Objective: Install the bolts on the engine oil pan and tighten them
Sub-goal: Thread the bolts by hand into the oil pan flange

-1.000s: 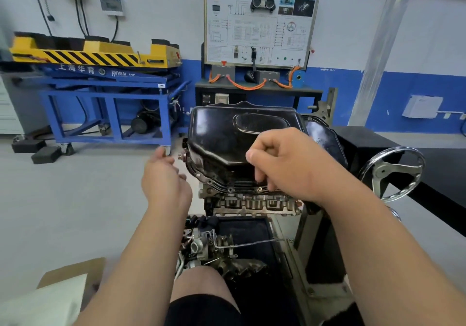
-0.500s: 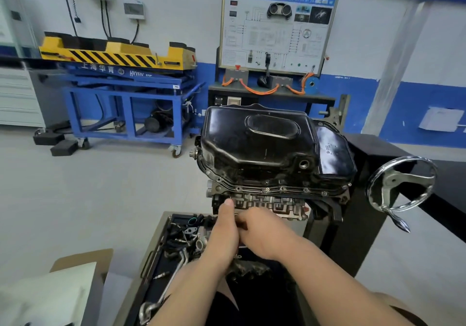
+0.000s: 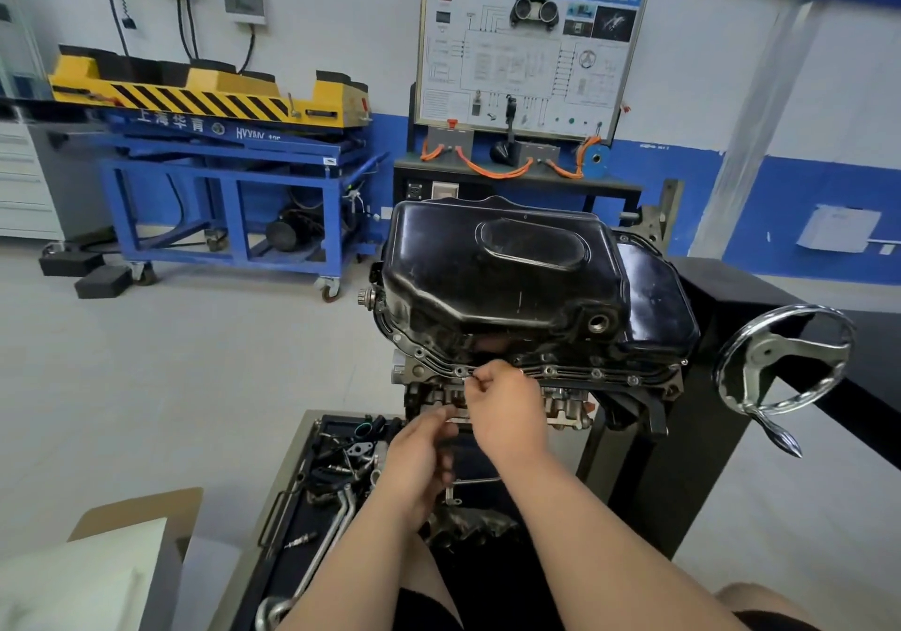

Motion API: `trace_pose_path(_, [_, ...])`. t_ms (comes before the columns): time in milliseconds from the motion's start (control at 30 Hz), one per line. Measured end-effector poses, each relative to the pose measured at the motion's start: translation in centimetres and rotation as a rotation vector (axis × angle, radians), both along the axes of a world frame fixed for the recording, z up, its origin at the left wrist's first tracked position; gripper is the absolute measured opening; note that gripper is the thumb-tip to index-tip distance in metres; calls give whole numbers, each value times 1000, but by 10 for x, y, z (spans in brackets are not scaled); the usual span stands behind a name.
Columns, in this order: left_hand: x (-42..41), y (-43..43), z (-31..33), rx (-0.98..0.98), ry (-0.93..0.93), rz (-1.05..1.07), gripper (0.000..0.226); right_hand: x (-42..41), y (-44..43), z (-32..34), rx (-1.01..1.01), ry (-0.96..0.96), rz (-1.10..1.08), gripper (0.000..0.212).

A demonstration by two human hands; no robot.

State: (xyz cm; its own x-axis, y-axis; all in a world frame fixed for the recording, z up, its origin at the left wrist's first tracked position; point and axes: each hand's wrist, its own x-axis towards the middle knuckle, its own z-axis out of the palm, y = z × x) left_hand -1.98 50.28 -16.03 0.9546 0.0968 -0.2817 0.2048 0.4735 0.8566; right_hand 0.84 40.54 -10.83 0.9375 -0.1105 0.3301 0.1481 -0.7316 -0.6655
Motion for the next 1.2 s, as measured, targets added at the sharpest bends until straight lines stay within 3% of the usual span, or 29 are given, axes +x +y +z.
trace_pose_path(167, [9, 18, -11, -148, 23, 15, 21, 13, 13, -14, 38, -80, -89, 17])
trace_pose_path(533, [16, 13, -5, -184, 17, 59, 22, 15, 30, -20, 162, -130, -173, 15])
trace_pose_path(733, [24, 1, 7, -183, 41, -82, 30, 19, 34, -15, 177, -61, -243, 25])
trace_pose_path(933, [30, -4, 28, -402, 127, -289, 36, 19, 30, -17, 210, -29, -219, 33])
trace_pose_path(1200, [47, 0, 31, -356, 303, -264, 17, 23, 24, -12, 602, 271, -113, 42])
